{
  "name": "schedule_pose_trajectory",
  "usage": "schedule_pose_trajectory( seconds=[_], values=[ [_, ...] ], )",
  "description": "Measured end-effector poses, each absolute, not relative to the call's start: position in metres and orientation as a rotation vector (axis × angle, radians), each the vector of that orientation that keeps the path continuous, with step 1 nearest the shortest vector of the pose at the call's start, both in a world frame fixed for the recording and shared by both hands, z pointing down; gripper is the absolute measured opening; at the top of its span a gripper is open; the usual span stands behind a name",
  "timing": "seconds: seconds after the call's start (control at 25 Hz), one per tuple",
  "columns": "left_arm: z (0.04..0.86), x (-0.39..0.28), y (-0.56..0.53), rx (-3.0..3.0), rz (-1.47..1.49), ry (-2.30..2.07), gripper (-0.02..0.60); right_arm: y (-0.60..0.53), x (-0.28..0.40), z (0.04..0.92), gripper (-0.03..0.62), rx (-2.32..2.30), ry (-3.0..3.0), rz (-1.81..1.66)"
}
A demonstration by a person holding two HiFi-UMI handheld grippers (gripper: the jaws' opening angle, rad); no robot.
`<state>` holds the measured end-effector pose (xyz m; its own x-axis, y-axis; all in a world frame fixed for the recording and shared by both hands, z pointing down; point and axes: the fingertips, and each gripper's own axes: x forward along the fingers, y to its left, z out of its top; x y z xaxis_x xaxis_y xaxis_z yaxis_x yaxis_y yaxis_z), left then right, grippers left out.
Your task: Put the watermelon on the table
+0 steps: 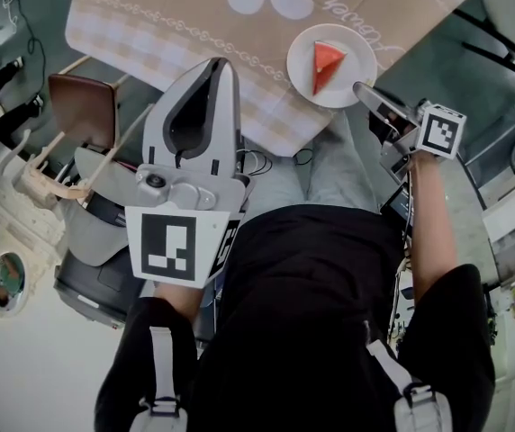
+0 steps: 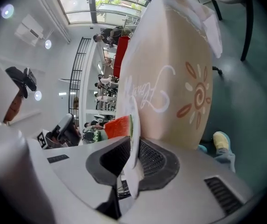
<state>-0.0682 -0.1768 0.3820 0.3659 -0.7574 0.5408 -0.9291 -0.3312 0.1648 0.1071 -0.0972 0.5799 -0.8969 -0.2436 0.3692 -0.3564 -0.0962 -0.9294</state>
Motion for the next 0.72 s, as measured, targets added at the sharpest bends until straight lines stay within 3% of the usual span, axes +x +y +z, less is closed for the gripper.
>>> schedule_pose_trajectory(
  seconds=[0.08,0.72],
  values=[
    [0.382,-0.068,-0.177,2.187,0.507,-1.460,0.011,-0.096,0.108,0.584,0.027,0.708,-2.016,2.124],
    [0.372,-0.077,-0.175,2.188,0.495,-1.497,0.011,-0.123,0.102,0.557,0.020,0.767,-2.082,2.388]
  ],
)
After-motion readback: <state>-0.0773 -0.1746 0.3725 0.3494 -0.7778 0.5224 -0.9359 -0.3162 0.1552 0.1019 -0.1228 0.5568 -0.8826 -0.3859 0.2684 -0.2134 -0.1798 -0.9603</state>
